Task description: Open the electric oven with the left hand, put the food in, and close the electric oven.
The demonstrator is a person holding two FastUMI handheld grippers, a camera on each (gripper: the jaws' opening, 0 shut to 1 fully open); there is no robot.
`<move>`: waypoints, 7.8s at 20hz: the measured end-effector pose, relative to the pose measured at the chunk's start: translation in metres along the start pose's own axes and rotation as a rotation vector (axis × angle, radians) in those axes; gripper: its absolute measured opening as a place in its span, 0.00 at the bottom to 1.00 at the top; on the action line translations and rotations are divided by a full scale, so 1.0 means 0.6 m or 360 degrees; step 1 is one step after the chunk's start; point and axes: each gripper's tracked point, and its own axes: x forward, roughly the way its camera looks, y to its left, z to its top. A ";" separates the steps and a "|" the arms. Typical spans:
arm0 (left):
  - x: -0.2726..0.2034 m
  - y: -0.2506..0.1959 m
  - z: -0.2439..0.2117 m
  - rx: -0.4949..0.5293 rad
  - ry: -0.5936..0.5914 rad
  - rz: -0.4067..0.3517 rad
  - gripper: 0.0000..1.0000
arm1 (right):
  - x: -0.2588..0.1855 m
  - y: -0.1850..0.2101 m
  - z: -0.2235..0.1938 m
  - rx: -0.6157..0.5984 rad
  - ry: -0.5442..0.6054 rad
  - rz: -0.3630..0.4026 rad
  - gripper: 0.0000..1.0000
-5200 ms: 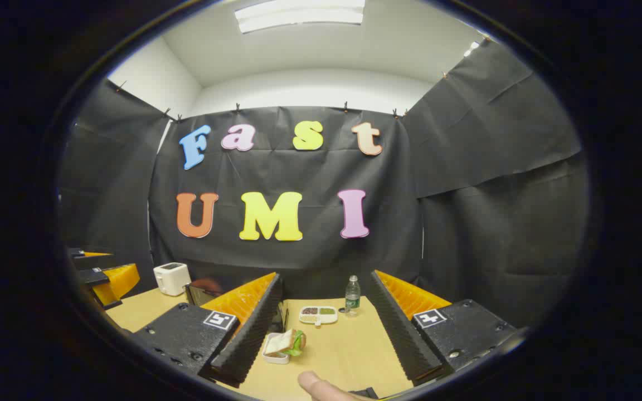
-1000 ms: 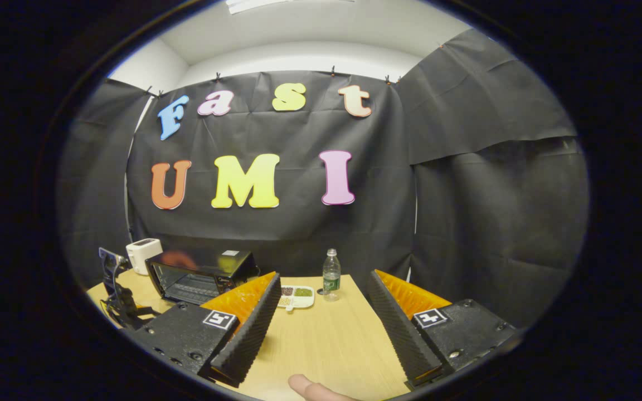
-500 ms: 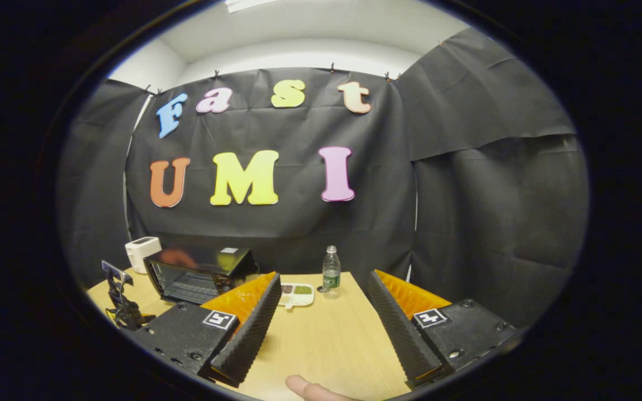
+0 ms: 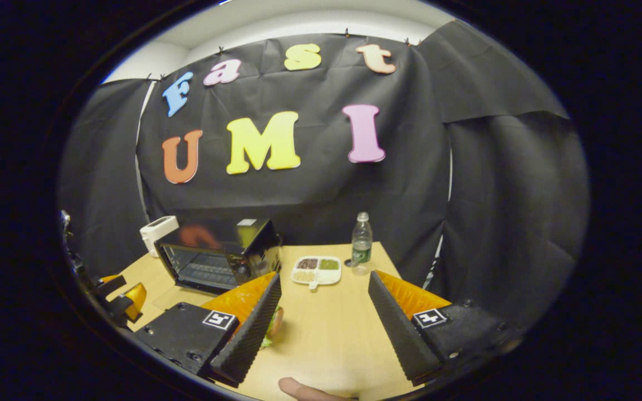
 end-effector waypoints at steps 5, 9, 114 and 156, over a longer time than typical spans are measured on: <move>-0.072 0.019 0.077 -0.0054 -0.0154 -0.0015 0.96 | 0.097 0.039 -0.067 0.0077 0.0340 0.0221 0.95; -0.118 0.038 0.120 0.0009 -0.0268 0.0029 0.95 | 0.155 0.075 -0.126 0.0160 0.0610 0.0385 0.93; -0.139 0.255 -0.057 -0.0267 -0.0085 -0.0011 0.94 | 0.505 0.552 -0.143 0.0452 -0.0083 0.0055 0.89; -0.130 0.205 -0.105 -0.0244 0.0098 0.0006 0.94 | 0.345 0.507 -0.218 -0.0253 0.0563 0.0266 0.99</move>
